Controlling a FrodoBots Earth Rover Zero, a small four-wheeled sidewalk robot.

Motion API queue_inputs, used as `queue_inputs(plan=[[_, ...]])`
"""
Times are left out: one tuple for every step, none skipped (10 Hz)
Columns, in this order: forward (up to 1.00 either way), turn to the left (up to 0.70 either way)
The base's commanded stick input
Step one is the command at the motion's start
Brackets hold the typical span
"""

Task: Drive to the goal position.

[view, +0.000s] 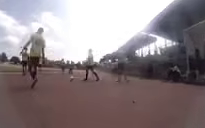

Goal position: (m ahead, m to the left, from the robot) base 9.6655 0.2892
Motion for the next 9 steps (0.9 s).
queue_inputs(plan=[[0.7,0.0],[0.7,0.0],[0.7,0.0],[0.7,0.0],[0.7,0.0],[0.7,0.0],[0.7,0.0],[0.7,0.0],[0.7,0.0]])
